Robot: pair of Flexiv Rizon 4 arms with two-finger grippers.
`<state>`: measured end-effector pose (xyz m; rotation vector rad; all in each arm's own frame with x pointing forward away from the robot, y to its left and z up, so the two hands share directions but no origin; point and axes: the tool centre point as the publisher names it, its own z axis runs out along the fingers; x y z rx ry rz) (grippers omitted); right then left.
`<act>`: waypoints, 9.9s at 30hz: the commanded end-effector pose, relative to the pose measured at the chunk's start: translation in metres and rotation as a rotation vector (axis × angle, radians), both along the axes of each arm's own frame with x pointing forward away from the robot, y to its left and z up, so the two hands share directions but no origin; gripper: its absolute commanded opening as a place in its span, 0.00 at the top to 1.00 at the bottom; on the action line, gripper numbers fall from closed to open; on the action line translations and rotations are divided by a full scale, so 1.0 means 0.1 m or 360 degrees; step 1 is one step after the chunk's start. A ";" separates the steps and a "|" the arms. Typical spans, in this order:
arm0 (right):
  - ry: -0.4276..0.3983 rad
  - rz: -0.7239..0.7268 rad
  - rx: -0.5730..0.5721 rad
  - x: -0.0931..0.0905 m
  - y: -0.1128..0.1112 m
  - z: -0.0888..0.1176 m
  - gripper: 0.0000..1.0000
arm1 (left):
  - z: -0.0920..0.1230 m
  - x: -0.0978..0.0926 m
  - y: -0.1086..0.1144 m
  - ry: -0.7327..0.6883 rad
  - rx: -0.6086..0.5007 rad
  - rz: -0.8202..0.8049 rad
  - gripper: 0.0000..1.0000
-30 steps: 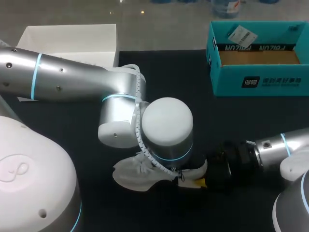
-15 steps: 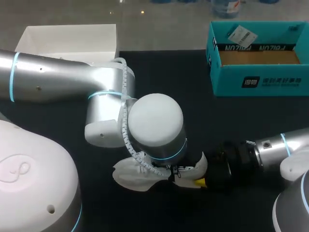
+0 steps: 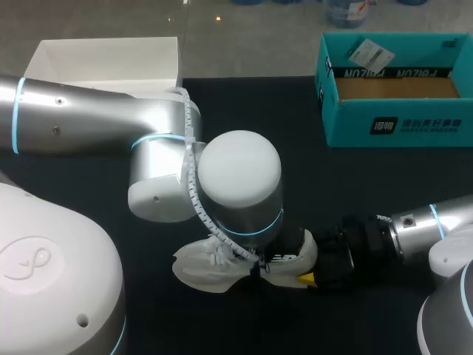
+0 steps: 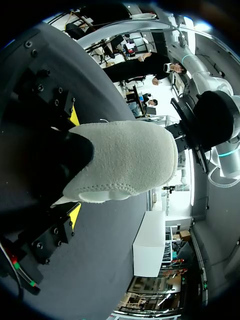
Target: Take the shoe out of the shoebox, open the shoe tongue, remove and reinsert the insole, then place the shoe into the shoebox
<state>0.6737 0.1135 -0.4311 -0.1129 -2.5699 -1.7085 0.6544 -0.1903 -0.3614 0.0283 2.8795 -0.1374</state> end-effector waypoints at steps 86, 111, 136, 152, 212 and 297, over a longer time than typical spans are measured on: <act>0.0001 -0.0003 -0.0006 -0.01 0.01 -0.02 1.00 | -0.23 0.20 -0.19 -0.0094 -0.0071 0.0079 1.00; 0.0001 -0.0003 -0.0006 -0.01 0.01 -0.02 1.00 | 0.24 0.15 -0.02 -0.0115 -0.0211 0.0154 1.00; 0.0001 -0.0003 -0.0006 -0.01 0.01 -0.02 1.00 | 0.48 -0.04 -0.26 -0.0110 -0.0288 0.0153 1.00; 0.0001 -0.0003 -0.0006 -0.01 0.01 -0.02 1.00 | 0.34 -0.01 -0.19 -0.0097 -0.0273 0.0149 0.67; 0.0001 -0.0003 -0.0006 -0.01 0.01 -0.02 1.00 | 0.24 -0.02 -0.50 -0.0109 -0.0307 0.0137 0.84; 0.0001 -0.0003 -0.0006 -0.01 0.01 -0.02 1.00 | 2.71 0.95 0.31 0.0639 -0.1342 0.0573 1.00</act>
